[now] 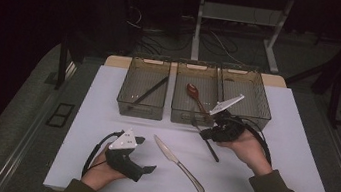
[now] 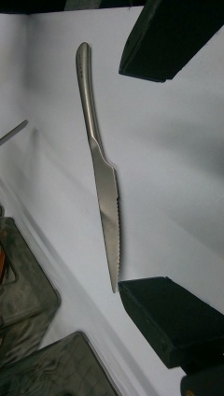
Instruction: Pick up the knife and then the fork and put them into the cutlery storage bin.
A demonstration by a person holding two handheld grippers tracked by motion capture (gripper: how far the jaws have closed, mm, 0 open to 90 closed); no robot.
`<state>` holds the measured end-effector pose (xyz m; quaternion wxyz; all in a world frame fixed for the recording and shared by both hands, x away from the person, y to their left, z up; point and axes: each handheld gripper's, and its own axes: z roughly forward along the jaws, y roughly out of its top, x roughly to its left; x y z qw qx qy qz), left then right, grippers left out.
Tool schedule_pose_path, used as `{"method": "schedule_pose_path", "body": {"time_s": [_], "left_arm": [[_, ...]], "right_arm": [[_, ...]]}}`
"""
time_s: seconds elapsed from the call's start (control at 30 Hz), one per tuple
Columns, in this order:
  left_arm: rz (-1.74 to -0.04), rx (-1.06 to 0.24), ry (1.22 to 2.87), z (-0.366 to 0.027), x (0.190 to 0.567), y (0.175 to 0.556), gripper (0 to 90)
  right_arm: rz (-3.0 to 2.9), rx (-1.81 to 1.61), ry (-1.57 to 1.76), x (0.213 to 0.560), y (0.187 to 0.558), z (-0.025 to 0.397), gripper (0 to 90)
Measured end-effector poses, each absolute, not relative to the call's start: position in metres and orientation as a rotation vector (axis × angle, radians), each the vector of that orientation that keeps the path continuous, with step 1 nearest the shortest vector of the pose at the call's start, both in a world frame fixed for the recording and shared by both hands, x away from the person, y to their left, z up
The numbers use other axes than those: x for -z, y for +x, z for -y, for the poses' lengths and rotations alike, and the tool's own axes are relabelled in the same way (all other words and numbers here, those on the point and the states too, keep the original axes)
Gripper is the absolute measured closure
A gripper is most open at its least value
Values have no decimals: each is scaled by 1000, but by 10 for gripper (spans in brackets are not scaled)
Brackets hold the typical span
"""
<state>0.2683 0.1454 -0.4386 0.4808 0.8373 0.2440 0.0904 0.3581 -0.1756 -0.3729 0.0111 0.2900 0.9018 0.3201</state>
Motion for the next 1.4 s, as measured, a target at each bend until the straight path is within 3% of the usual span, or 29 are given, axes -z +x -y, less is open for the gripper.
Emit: {"method": "schedule_pose_path", "body": {"time_s": [1.03, 1.4], "left_arm": [[-591, -213, 2058, -144, 440, 269, 0], [-592, -213, 2058, -145, 439, 269, 0]], "right_arm": [[-2352, -1400, 1074, 317, 373, 281, 839], [-2178, -1359, 1153, 300, 407, 310, 839]]}}
